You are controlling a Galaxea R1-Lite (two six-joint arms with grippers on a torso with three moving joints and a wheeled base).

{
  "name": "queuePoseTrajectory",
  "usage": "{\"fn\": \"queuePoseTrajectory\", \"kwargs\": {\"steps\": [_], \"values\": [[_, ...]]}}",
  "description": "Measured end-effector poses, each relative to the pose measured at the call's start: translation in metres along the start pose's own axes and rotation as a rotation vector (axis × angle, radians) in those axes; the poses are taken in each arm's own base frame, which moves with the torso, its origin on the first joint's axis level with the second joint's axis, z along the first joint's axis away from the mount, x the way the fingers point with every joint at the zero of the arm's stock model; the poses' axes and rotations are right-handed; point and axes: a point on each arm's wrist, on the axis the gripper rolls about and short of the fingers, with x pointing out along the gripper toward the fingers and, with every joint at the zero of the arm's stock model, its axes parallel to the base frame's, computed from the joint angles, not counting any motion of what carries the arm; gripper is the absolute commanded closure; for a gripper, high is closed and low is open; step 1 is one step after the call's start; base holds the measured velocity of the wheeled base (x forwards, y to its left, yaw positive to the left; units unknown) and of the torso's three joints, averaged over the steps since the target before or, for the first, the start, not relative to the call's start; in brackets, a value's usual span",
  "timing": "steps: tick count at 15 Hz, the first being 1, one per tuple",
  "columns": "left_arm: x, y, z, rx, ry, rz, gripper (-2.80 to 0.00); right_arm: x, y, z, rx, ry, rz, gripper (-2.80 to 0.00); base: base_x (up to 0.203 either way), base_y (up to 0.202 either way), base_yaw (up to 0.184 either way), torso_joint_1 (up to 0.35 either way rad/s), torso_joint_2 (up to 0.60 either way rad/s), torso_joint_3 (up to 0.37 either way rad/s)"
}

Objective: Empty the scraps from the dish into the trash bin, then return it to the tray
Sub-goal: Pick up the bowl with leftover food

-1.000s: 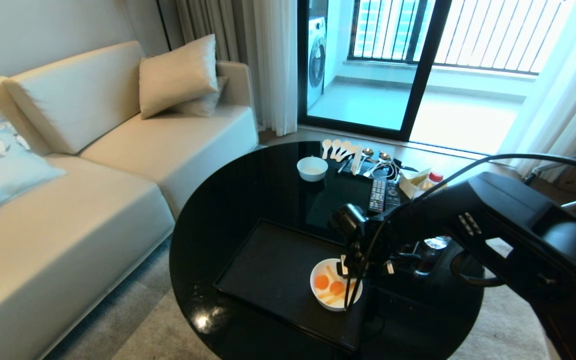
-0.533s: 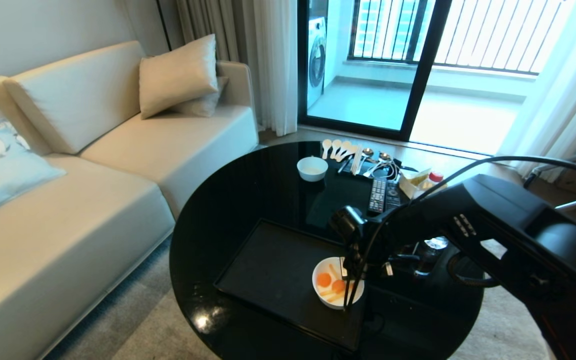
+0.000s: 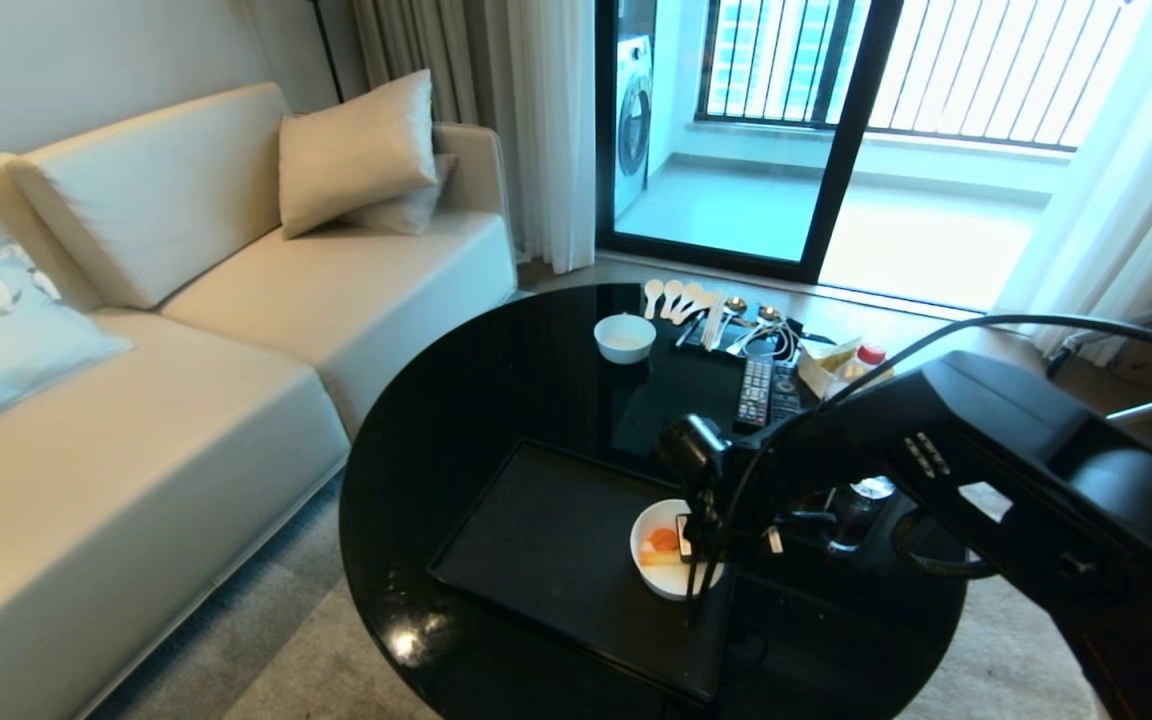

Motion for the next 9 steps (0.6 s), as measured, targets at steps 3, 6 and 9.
{"fn": "queuePoseTrajectory", "kwargs": {"steps": [3, 6, 9], "values": [[0.0, 0.0, 0.0, 0.0, 0.0, 0.0, 0.0, -0.002, 0.0, 0.0, 0.022, -0.001, 0.001, 0.0, 0.0, 0.0, 0.0, 0.0, 0.0, 0.0], [0.0, 0.0, 0.0, 0.0, 0.0, 0.0, 0.0, -0.012, -0.002, 0.004, 0.064, -0.013, 0.01, 0.0, 0.0, 0.0, 0.0, 0.0, 0.0, 0.0], [0.0, 0.0, 0.0, 0.0, 0.0, 0.0, 0.0, -0.027, -0.005, 0.009, 0.119, -0.036, 0.024, 0.0, 0.0, 0.0, 0.0, 0.0, 0.0, 0.0]]}}
